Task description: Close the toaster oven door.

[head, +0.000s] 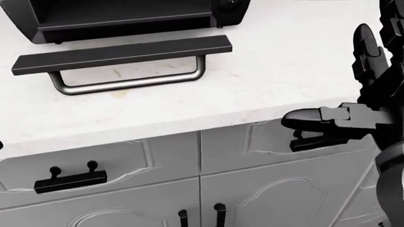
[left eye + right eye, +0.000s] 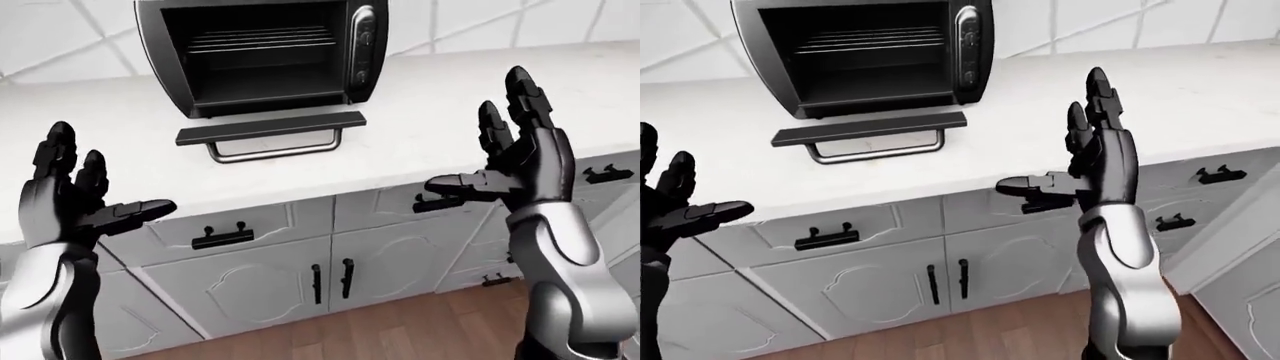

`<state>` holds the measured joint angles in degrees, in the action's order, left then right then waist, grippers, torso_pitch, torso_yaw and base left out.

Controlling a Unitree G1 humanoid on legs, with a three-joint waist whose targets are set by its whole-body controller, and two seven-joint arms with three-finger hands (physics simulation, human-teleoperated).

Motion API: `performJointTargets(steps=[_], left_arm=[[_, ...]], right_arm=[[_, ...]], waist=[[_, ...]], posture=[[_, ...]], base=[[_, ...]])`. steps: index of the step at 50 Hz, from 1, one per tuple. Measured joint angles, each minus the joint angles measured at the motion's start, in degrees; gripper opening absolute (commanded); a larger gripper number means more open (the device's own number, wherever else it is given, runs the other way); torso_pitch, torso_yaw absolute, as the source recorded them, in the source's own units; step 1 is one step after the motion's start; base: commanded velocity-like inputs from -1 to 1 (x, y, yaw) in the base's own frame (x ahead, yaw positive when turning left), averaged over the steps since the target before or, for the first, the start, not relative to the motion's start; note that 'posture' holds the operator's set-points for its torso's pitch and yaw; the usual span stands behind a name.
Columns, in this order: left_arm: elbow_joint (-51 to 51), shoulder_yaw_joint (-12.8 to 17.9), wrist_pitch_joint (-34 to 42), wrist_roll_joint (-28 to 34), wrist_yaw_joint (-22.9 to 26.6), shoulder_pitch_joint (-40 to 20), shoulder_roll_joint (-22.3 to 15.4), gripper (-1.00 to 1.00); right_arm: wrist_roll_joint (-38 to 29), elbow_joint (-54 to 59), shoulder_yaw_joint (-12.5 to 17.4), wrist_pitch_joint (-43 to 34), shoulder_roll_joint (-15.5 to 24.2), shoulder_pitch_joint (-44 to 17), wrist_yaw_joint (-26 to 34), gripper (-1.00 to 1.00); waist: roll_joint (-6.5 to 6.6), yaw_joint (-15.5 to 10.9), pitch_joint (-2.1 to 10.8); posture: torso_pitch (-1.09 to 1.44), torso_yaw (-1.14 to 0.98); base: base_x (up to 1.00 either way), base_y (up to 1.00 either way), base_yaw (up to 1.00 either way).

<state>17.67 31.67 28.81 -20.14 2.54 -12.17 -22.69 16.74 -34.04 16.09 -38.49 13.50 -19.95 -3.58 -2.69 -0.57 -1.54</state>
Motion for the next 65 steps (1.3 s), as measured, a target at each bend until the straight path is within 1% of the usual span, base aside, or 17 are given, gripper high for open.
performJointTargets(steps=[2,7,12,18,22,25,32,35,38,43,48,49,50,55,58,61,65], left_arm=[[-0.92,0.13,-0.41,-0.54,0.12,0.2,-0.19,1.0],[-4.73,2.74,-0.95,-2.45,0.43,-0.64,-3.95,1.0],[-6.81,7.55,-2.52,-4.74,-1.02,-1.03,-7.86,1.0],[-10.84,9.78,-3.34,-6.59,-2.93,-0.33,-10.71,1.0],[-11.14,9.58,-4.5,-6.9,-2.74,-0.24,-11.26,1.0],[-11.56,9.9,-4.87,-7.26,-2.53,-0.27,-11.84,1.0],[-12.02,8.63,-4.56,-7.8,-2.06,0.09,-11.25,1.0],[-11.27,9.21,-4.79,-7.83,-2.22,-0.14,-11.68,1.0],[-10.79,9.66,-5.11,-8.0,-2.29,-0.44,-12.21,1.0],[-11.98,10.28,-4.41,-7.93,-2.75,0.17,-12.09,1.0],[-11.32,10.32,-4.78,-8.16,-2.56,-0.24,-12.53,1.0],[-11.12,10.22,-4.91,-8.25,-2.47,-0.33,-12.31,1.0],[-11.05,9.84,-4.99,-8.33,-2.38,-0.15,-11.84,1.0],[-11.99,9.05,-4.34,-8.54,-1.89,0.25,-11.59,1.0],[-11.58,9.81,-4.72,-8.49,-1.99,0.1,-12.0,1.0],[-11.11,10.04,-5.1,-8.49,-2.04,-0.07,-12.35,1.0],[-12.14,10.7,-5.15,-8.26,-2.39,0.45,-12.14,1.0]], right_arm=[[0.24,1.04,1.45,0.14,0.93,-0.26,-0.43,1.0],[1.05,2.43,2.18,-0.87,2.28,-1.41,-1.77,1.0],[2.53,1.37,2.9,-0.91,3.76,-2.77,-2.4,1.0],[3.88,2.44,1.58,-1.94,3.82,-2.69,-2.49,1.0],[4.02,2.04,2.61,-1.67,4.53,-3.5,-2.96,1.0],[4.1,1.49,2.49,-1.1,4.67,-3.64,-3.1,1.0],[3.85,2.76,3.4,-1.9,5.07,-3.33,-3.8,1.0],[4.03,2.18,3.32,-1.46,5.25,-3.77,-3.73,1.0],[4.34,1.62,3.22,-1.62,5.42,-4.23,-3.8,1.0],[5.31,1.98,2.05,-2.93,5.01,-3.89,-3.54,1.0],[5.29,1.36,2.95,-2.56,5.56,-4.59,-3.92,1.0],[5.26,1.29,3.16,-2.3,5.8,-4.67,-3.98,1.0],[5.2,1.33,3.48,-2.12,5.84,-4.49,-4.08,1.0],[4.94,2.35,3.75,-2.57,5.92,-4.14,-4.54,1.0],[5.08,1.6,3.7,-2.15,6.05,-4.45,-4.45,1.0],[5.16,1.53,3.66,-2.0,6.18,-4.55,-4.4,1.0],[5.67,1.99,2.18,-2.61,5.4,-3.97,-4.0,1.0]], waist=[[1.27,0.65,-0.35],[2.45,0.9,-0.76],[7.03,1.05,-0.78],[6.25,-0.02,-0.76],[3.48,0.0,-1.01],[0.37,-0.04,-0.63],[2.18,1.01,-0.78],[4.32,0.98,-1.2],[7.7,1.1,-0.79],[5.87,0.24,-1.09],[1.11,0.31,-1.08],[0.92,0.63,-0.9],[1.56,1.07,-1.1],[1.6,1.26,-0.55],[3.6,1.21,-1.02],[7.02,1.47,-0.86],[6.9,0.4,-1.29]], posture=[[0.0,0.0],[0.0,0.0],[0.0,0.0],[0.0,0.0],[0.0,0.0],[0.0,0.0],[0.0,0.0],[0.0,0.0],[0.0,0.0],[0.0,0.0],[0.0,0.0],[0.0,0.0],[0.0,0.0],[0.0,0.0],[0.0,0.0],[0.0,0.0],[0.0,0.0]], base=[[0.09,0.0,0.0],[0.09,0.0,0.0],[0.09,0.0,0.0],[0.09,0.0,0.0],[0.1,0.0,0.0],[0.09,0.0,0.0],[0.09,0.0,0.0],[0.09,0.0,0.0],[0.09,0.01,0.0],[0.09,0.1,0.0],[0.09,0.13,0.0],[0.09,0.13,0.0],[0.09,0.14,0.0],[0.09,0.14,0.0],[0.09,0.15,0.0],[0.09,0.15,0.0],[0.09,0.15,0.0]])
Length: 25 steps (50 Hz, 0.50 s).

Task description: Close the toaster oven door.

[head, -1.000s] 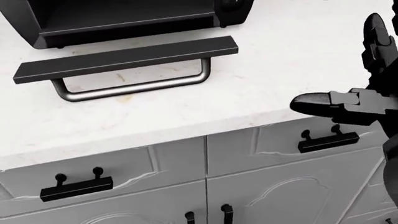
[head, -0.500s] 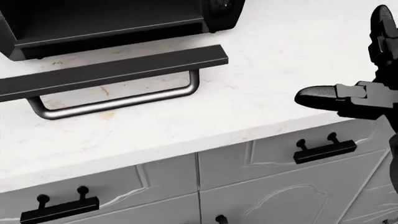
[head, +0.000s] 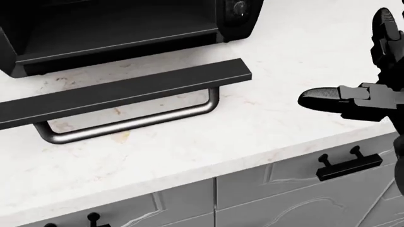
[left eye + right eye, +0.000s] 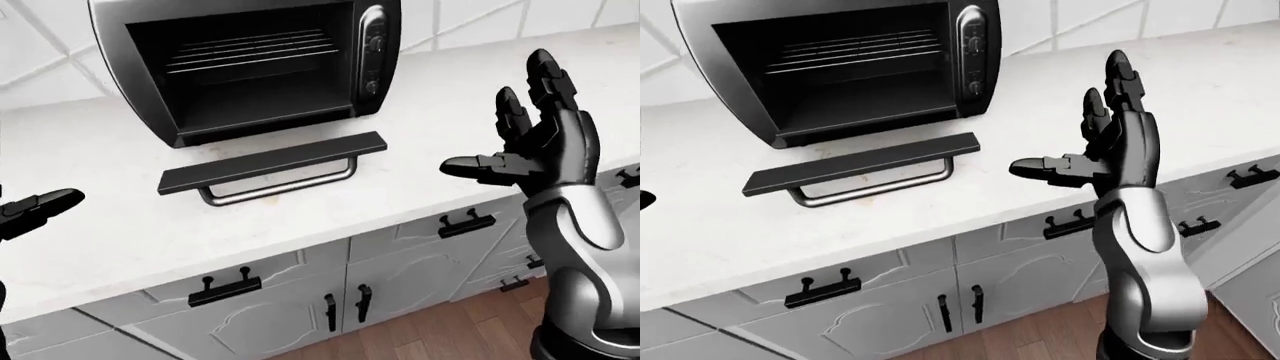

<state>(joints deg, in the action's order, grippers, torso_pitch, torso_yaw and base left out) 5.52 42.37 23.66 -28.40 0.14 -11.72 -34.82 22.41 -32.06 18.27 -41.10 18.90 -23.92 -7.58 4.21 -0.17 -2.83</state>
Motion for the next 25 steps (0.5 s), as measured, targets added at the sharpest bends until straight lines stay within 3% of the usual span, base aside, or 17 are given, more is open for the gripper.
performJointTargets(steps=[2,10,12,15,17,20,22,23,25], left_arm=[[-0.43,-0.14,0.49,0.04,-0.13,-0.07,-0.18,1.0],[0.24,-0.19,0.2,-0.32,-0.05,-0.87,-0.84,1.0],[0.09,-0.97,0.25,-0.45,0.1,-0.65,-0.22,1.0],[-0.38,-1.44,0.87,-0.67,0.34,-0.49,-0.27,1.0],[-0.23,-1.06,0.91,-0.68,0.3,-0.6,-0.54,1.0],[0.52,-0.52,0.37,-0.64,0.31,-0.69,-0.82,1.0],[0.83,-0.38,0.06,-0.63,0.35,-0.72,-0.98,1.0],[0.73,-0.18,-0.06,-0.59,0.34,-0.79,-1.21,1.0],[0.12,0.26,-0.15,-0.42,0.19,-0.4,-0.82,1.0]], right_arm=[[0.18,0.27,0.13,-0.47,0.19,-0.09,0.11,1.0],[0.28,-1.1,1.03,0.18,1.09,-1.64,-0.42,1.0],[0.27,-0.64,1.63,0.08,1.2,-1.28,-0.61,1.0],[0.07,0.37,1.99,-0.73,1.23,-0.81,-1.09,1.0],[0.1,0.15,1.95,-0.83,1.44,-1.18,-1.18,1.0],[0.29,-0.82,1.95,-0.36,1.6,-1.48,-1.14,1.0],[0.4,-1.01,1.87,-0.19,1.66,-1.6,-1.09,1.0],[0.49,-1.1,1.69,-0.18,1.3,-1.69,-1.07,1.0],[0.87,-0.89,0.67,-0.63,0.86,-1.16,-0.91,1.0]], waist=[[-0.91,-0.05,0.14],[-6.65,-0.1,0.55],[-5.37,0.62,0.16],[-5.59,0.88,0.53],[-4.79,0.75,0.58],[-2.39,0.92,0.15],[0.11,1.05,0.47],[0.33,0.74,0.74],[-0.14,0.07,0.08]], posture=[[0.0,0.0],[0.0,0.0],[0.0,0.0],[0.0,0.0],[0.0,0.0],[0.0,0.0],[0.0,0.0],[0.0,0.0],[0.0,0.0]], base=[[0.09,0.15,0.0],[0.09,0.15,0.0],[0.09,0.15,0.0],[0.09,0.15,0.0],[0.09,0.15,0.0],[0.09,0.15,0.0],[0.09,0.16,0.0],[0.09,0.16,0.0],[0.09,0.15,0.0]])
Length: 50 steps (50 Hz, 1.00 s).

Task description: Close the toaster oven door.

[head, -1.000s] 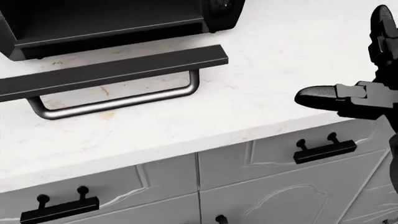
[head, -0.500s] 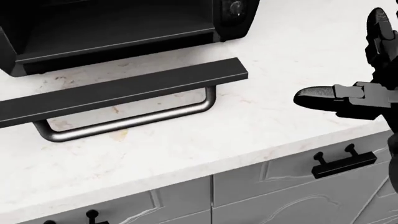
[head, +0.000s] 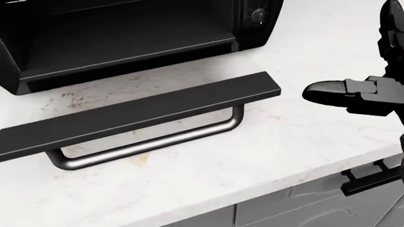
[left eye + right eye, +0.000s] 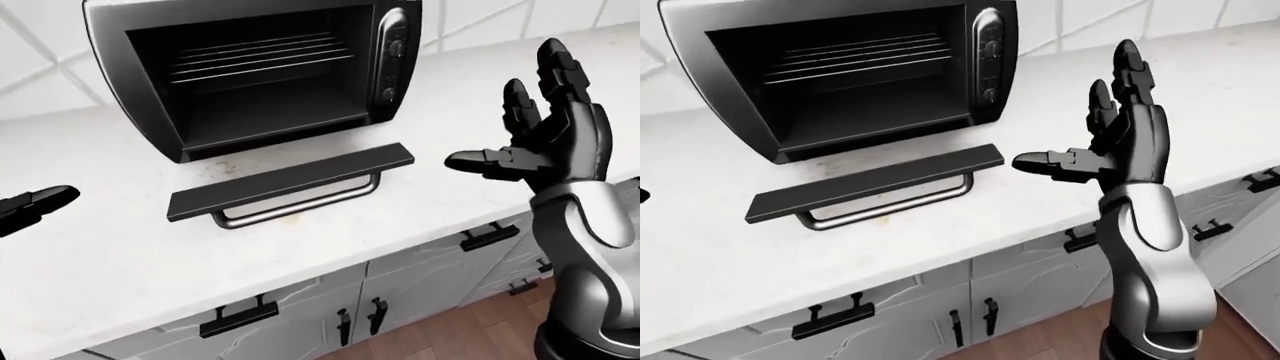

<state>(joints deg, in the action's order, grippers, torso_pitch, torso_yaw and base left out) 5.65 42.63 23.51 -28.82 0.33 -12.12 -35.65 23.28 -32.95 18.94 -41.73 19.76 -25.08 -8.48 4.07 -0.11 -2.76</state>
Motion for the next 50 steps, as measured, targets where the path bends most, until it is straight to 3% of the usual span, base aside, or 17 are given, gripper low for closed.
performJointTargets(steps=[3,11,16,21,26,31,35,38,41,43,46,48,50], left_arm=[[-0.73,-0.07,0.73,0.15,-0.25,0.34,0.18,1.0],[0.34,0.04,0.48,0.03,-0.02,-0.13,-0.38,1.0],[-0.09,-0.92,0.91,-0.08,0.22,0.15,0.4,1.0],[0.17,-0.93,1.27,-0.07,0.21,-0.16,0.12,1.0],[0.66,-0.77,0.76,0.19,0.26,-0.25,-0.01,1.0],[0.33,-2.4,1.01,0.09,0.79,-0.75,0.27,1.0],[0.45,-1.1,0.78,0.18,0.92,-0.22,0.04,1.0],[-0.05,0.34,0.4,0.69,0.36,0.06,-0.19,1.0],[-0.52,1.04,0.56,1.08,-0.07,0.79,-0.07,1.0],[-0.07,1.59,0.4,1.3,-0.23,0.61,-0.3,1.0],[0.36,0.9,0.04,1.32,0.03,0.28,-0.25,1.0],[0.23,-0.01,-0.05,1.44,0.38,0.01,-0.29,1.0],[0.15,-0.95,-0.24,1.62,0.79,0.07,0.45,1.0]], right_arm=[[0.35,0.45,-0.22,-0.76,0.13,0.18,0.2,1.0],[-0.49,-0.13,0.45,1.11,0.68,-0.68,-0.14,1.0],[-1.78,3.1,0.95,2.76,0.51,-0.64,-0.75,1.0],[-3.51,7.28,0.99,4.67,-0.35,-1.51,-3.67,1.0],[3.28,8.36,4.33,3.31,1.24,-1.91,-7.17,1.0],[6.18,8.12,4.43,4.44,3.18,-1.12,-8.74,1.0],[7.47,8.55,4.44,4.62,4.28,-2.11,-9.48,1.0],[8.37,9.12,3.77,4.67,4.6,-2.46,-9.53,1.0],[8.15,10.6,2.1,4.73,4.92,-3.23,-10.01,1.0],[7.63,12.29,1.68,4.61,4.96,-3.74,-10.26,1.0],[6.87,14.44,2.58,4.0,5.83,-4.44,-11.55,1.0],[6.56,15.56,3.72,3.33,6.69,-5.59,-12.93,1.0],[6.35,16.1,4.89,3.48,7.61,-5.82,-14.23,1.0]], waist=[[-0.81,-0.17,0.13],[-6.41,-0.53,0.43],[-4.45,-0.69,-0.08],[-3.6,-0.35,-0.01],[-3.34,-0.24,0.26],[-2.77,0.27,0.09],[-1.52,-0.57,0.1],[-2.17,-2.28,-0.07],[-1.93,-3.42,0.44],[-2.96,-3.04,-0.66],[-4.21,-2.37,-2.0],[-5.88,-2.19,-1.56],[-5.28,-1.68,-1.75]], posture=[[0.0,0.0],[0.0,0.0],[0.0,0.0],[0.0,0.0],[0.0,0.0],[0.0,0.0],[0.0,0.0],[0.0,0.0],[0.0,0.0],[0.0,0.0],[0.0,0.0],[0.0,0.0],[0.0,0.0]], base=[[0.09,0.15,0.0],[0.06,0.09,0.0],[0.0,0.0,0.0],[0.0,0.0,0.0],[0.0,0.0,0.0],[0.0,0.0,0.8],[0.0,0.0,1.0],[0.0,0.0,1.0],[0.0,0.0,0.45],[0.0,0.0,0.0],[0.0,0.0,0.0],[0.0,0.0,0.0],[0.0,0.0,0.0]])
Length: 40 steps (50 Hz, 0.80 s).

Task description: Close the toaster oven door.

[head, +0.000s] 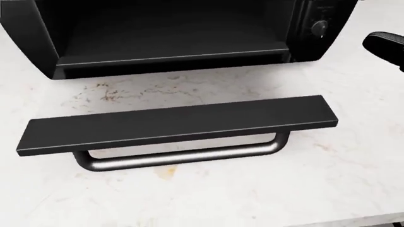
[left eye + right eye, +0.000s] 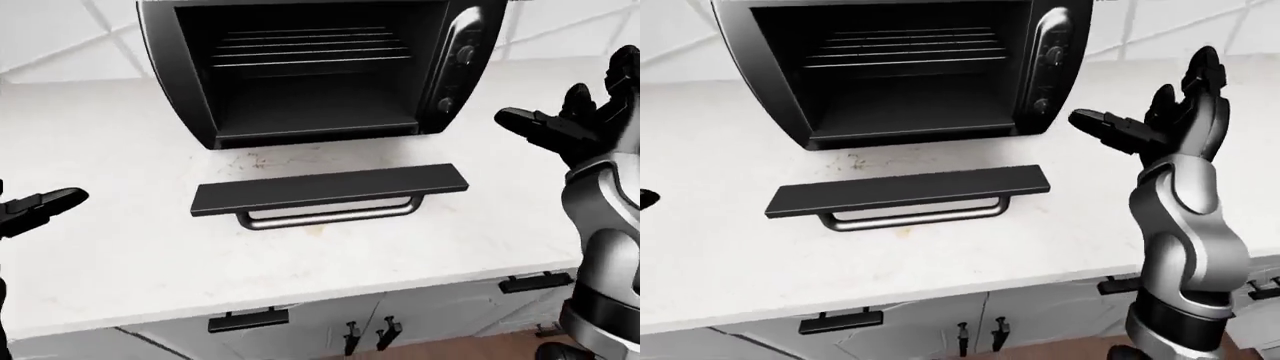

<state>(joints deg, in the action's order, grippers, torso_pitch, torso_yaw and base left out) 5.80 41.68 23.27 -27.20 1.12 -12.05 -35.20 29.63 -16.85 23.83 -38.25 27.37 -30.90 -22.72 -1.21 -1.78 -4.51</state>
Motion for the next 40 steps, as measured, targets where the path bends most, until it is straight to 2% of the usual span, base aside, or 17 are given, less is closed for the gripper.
performJointTargets(steps=[3,5,8,12,17,24,30,35,40], left_arm=[[-1.15,-1.06,-0.33,0.99,0.35,0.07,0.21,1.0],[-1.61,-1.2,-1.62,2.15,-0.24,-0.68,0.35,1.0],[-0.94,-0.8,-3.69,3.14,-1.9,-1.32,-0.32,1.0],[-1.04,-0.5,-5.2,5.1,-0.88,-0.27,-0.77,1.0],[-1.21,0.1,-2.67,4.27,-0.16,-0.43,-0.48,1.0],[-1.17,0.4,-1.95,3.44,0.14,-0.35,-0.74,1.0],[-1.33,0.57,-0.77,2.28,-0.57,-0.46,-0.81,1.0],[-1.22,0.48,-0.91,1.91,-0.49,-0.34,-0.77,1.0],[-2.1,0.77,-1.0,1.57,-0.6,-0.39,-1.17,1.0]], right_arm=[[-0.55,-0.13,0.43,-0.46,1.37,0.08,-0.84,1.0],[-2.13,0.07,-0.45,0.02,2.77,-0.47,-0.29,1.0],[-6.5,0.29,-1.7,3.41,3.54,-0.55,2.81,1.0],[-10.48,0.52,-1.7,5.04,3.74,0.28,8.38,1.0],[-14.58,2.2,-2.1,5.56,2.9,-0.76,13.86,1.0],[-16.97,3.9,-2.34,4.52,3.88,-1.98,15.11,1.0],[-22.46,4.84,-4.2,8.16,3.36,-2.2,18.78,1.0],[-28.41,6.71,-6.53,13.29,1.76,-0.98,24.07,1.0],[-32.59,8.7,-6.8,15.44,0.07,-0.38,27.76,1.0]], waist=[[1.05,1.08,0.64],[1.5,1.45,0.92],[1.74,1.69,1.38],[2.1,1.68,1.94],[2.16,1.75,1.82],[1.96,1.73,1.92],[2.09,1.87,1.87],[2.09,2.02,1.92],[2.39,1.98,1.79]], posture=[[0.0,0.0],[0.0,0.0],[0.0,0.0],[0.0,0.0],[0.0,0.0],[0.0,0.0],[0.0,0.0],[0.0,0.0],[0.0,0.0]], base=[[0.0,0.0,0.0],[0.0,0.0,0.0],[0.0,0.0,0.0],[0.0,0.0,0.0],[0.0,0.0,0.0],[0.0,0.0,0.0],[0.0,0.0,0.0],[0.0,0.0,0.0],[0.0,0.0,0.0]])
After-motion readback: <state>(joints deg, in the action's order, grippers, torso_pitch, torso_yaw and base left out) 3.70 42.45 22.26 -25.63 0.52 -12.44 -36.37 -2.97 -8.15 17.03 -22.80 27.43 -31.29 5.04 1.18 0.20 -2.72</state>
